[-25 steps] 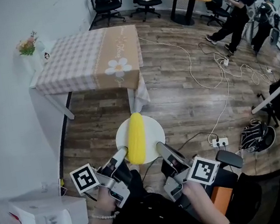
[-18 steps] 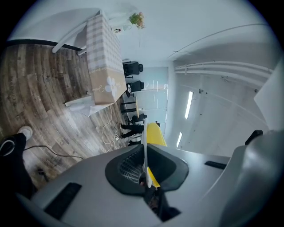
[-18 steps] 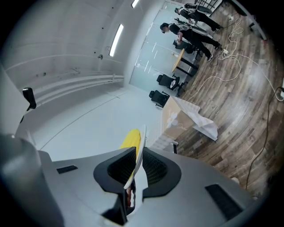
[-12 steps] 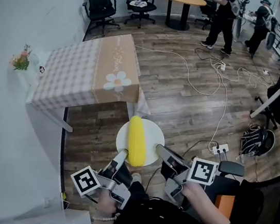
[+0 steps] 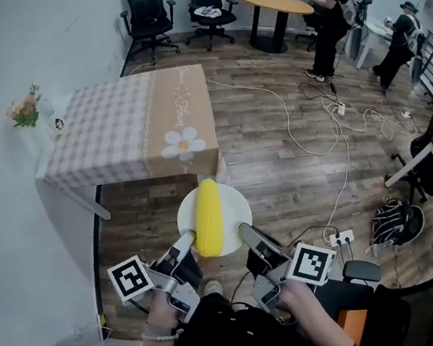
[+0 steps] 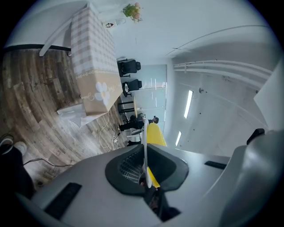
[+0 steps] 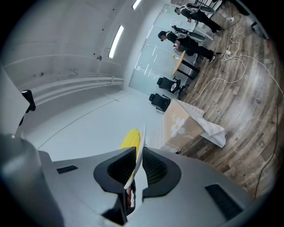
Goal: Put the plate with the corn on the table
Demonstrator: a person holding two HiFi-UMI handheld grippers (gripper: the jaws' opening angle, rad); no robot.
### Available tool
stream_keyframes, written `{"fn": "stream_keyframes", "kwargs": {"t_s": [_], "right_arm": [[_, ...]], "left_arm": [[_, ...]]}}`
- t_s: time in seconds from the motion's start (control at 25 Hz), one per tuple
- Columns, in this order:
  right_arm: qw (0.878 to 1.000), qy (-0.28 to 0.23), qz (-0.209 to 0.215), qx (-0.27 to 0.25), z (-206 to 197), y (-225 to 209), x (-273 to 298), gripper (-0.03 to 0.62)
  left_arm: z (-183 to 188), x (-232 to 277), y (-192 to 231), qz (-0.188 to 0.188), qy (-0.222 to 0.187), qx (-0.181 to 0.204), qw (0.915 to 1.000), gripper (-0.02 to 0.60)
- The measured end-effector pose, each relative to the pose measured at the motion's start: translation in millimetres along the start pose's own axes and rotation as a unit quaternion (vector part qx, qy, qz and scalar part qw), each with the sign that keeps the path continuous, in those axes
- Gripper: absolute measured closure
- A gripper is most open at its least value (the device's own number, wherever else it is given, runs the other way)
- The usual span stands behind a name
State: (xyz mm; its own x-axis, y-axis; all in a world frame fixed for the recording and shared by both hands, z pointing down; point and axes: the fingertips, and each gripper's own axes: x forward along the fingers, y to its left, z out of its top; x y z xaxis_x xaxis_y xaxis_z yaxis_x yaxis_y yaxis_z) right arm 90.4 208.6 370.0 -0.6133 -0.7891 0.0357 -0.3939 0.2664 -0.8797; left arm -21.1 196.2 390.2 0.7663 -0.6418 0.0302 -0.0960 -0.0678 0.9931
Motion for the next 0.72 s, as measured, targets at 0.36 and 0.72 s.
{"fn": "stream_keyframes", "kwargs": {"t_s": [0.36,0.72], "right_arm": [[1.0,-0.007,-0.01,-0.003,15,-10,51,0.52],[1.0,-0.021,-0.016,-0.005,32,-19,84,0.52]], "left_arm": [[51,22,8,-0.003,0.01,0.002,0.9999,0.557],[86,45,11,-0.004,0.022,0.016,0.9996,0.557]]}}
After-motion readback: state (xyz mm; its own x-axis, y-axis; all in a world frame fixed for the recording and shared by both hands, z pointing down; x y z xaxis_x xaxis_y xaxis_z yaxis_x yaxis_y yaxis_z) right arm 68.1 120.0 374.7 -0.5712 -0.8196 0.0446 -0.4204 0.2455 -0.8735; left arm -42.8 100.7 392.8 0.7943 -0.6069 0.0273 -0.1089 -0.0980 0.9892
